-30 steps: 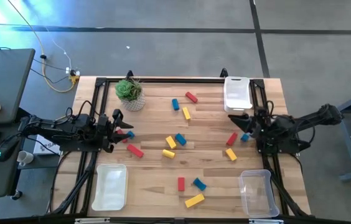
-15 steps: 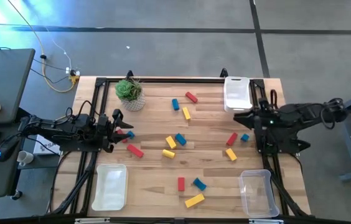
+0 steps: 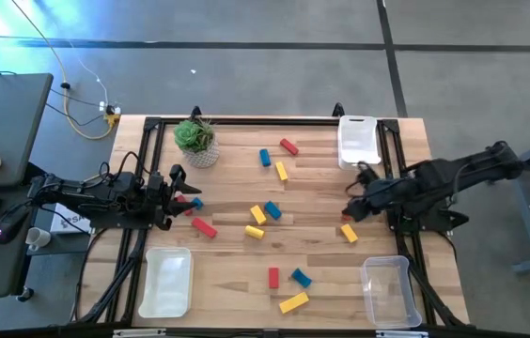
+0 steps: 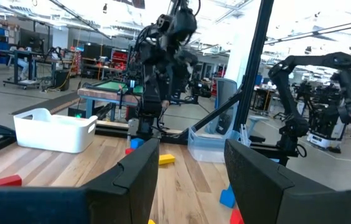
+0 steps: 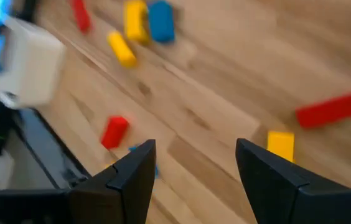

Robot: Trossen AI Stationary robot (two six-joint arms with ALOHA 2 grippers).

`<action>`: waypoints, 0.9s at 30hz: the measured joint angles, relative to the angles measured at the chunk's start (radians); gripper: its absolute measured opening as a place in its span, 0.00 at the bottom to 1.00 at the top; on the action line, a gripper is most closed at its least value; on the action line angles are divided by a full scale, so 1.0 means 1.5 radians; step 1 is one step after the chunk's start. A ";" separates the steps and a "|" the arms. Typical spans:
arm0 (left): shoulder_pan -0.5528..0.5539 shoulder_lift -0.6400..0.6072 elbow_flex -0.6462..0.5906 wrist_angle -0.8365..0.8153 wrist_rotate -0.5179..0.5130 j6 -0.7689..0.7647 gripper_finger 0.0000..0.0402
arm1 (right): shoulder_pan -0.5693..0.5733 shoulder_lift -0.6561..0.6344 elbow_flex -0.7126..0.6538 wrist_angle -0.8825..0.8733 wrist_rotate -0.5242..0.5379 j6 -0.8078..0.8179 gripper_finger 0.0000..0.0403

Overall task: Sort & place blocks by color
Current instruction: Put the yellow block into the top white bin

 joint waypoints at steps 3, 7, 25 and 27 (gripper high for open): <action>0.000 0.000 0.000 0.000 0.000 0.000 0.42 | 0.000 0.044 0.000 0.000 -0.044 0.016 0.51; 0.000 0.000 0.000 0.000 -0.001 0.000 0.42 | 0.000 0.098 0.000 0.000 -0.075 0.020 0.51; 0.000 0.000 0.000 0.001 -0.037 -0.052 0.42 | 0.000 0.266 -0.001 -0.099 -0.117 0.049 0.51; 0.000 0.000 0.000 0.001 -0.039 -0.053 0.42 | 0.000 0.281 -0.001 -0.100 -0.117 0.040 0.51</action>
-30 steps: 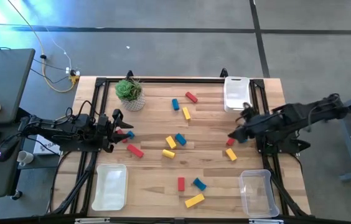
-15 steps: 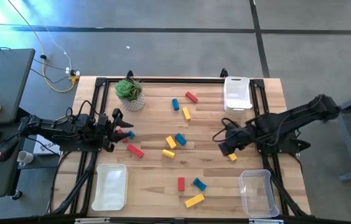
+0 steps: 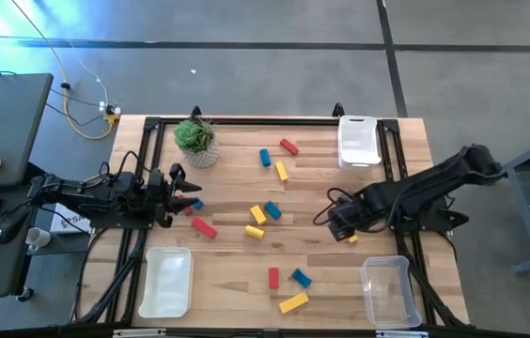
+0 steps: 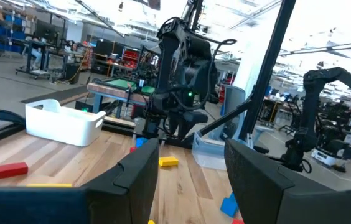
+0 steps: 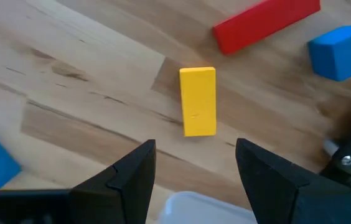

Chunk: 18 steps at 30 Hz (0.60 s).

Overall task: Sort & place blocks by color
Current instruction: Put the yellow block into the top white bin

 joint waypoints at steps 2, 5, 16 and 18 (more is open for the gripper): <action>0.000 0.000 0.000 0.000 -0.003 0.000 0.42 | 0.000 0.015 0.000 0.001 0.000 -0.013 0.51; 0.000 0.000 0.000 0.000 -0.003 0.000 0.42 | 0.000 0.040 0.000 0.004 -0.002 -0.042 0.51; 0.000 0.000 0.000 0.000 -0.003 0.000 0.42 | 0.000 0.112 0.000 0.031 -0.012 -0.147 0.51; 0.000 0.000 0.000 0.000 -0.003 0.000 0.42 | 0.000 0.122 0.000 0.036 -0.012 -0.167 0.51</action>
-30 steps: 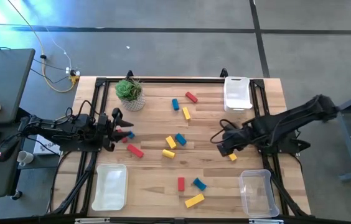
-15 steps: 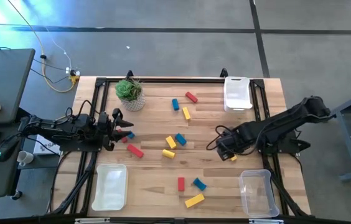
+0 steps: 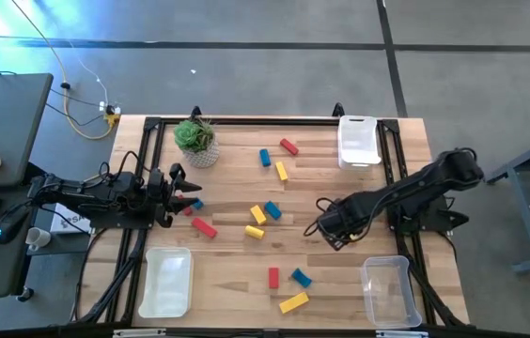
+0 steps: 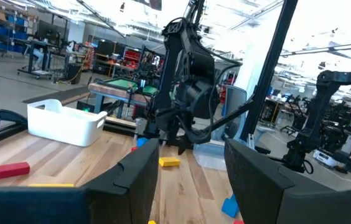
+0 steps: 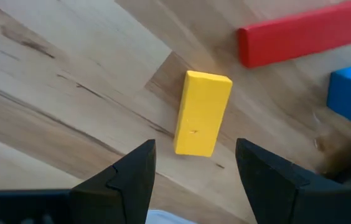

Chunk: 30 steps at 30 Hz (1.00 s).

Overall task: Sort & place blocks by color
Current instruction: Put the yellow block into the top white bin

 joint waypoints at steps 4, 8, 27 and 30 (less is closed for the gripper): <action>0.000 0.000 0.000 0.000 0.000 0.000 0.42 | 0.000 0.024 0.000 0.004 0.001 -0.045 0.51; 0.000 0.000 0.000 0.000 0.000 0.000 0.42 | 0.000 0.053 0.000 0.004 0.003 -0.065 0.51; 0.000 0.000 0.000 0.000 0.000 0.000 0.42 | -0.016 0.086 -0.076 0.105 -0.059 -0.058 0.50; 0.000 0.000 0.000 0.000 0.000 0.000 0.42 | -0.024 0.087 -0.076 0.108 -0.070 -0.059 0.43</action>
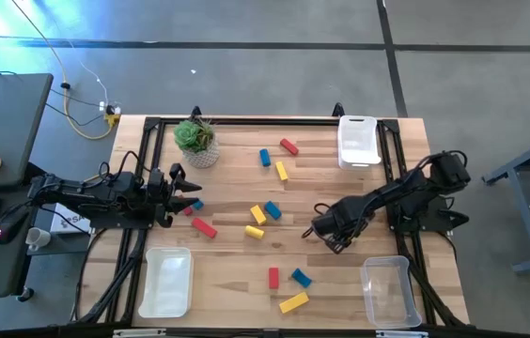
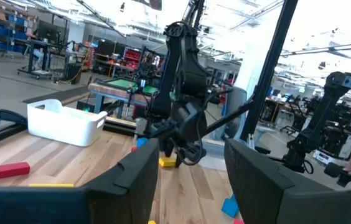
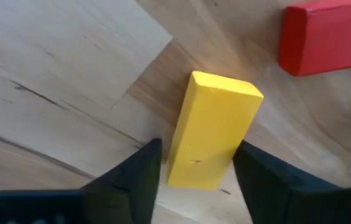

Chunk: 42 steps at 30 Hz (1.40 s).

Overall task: Sort & place blocks by color
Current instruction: Put the yellow block into the top white bin

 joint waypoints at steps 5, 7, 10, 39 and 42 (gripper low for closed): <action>0.000 0.000 0.000 0.000 0.000 0.000 0.42 | -0.012 0.001 0.001 0.003 -0.018 0.007 0.24; 0.000 0.000 0.000 0.000 0.000 0.000 0.42 | -0.013 -0.001 0.005 -0.002 -0.022 0.011 0.23; 0.000 0.000 0.000 0.000 0.000 -0.019 0.42 | -0.012 -0.004 0.018 -0.008 -0.021 0.016 0.23; 0.000 0.000 0.000 0.056 -0.077 -0.182 0.42 | -0.175 -0.075 0.358 -0.188 0.326 0.013 0.23; 0.000 0.000 0.002 0.054 -0.089 -0.204 0.42 | -0.218 -0.075 0.383 -0.239 0.359 -0.007 0.23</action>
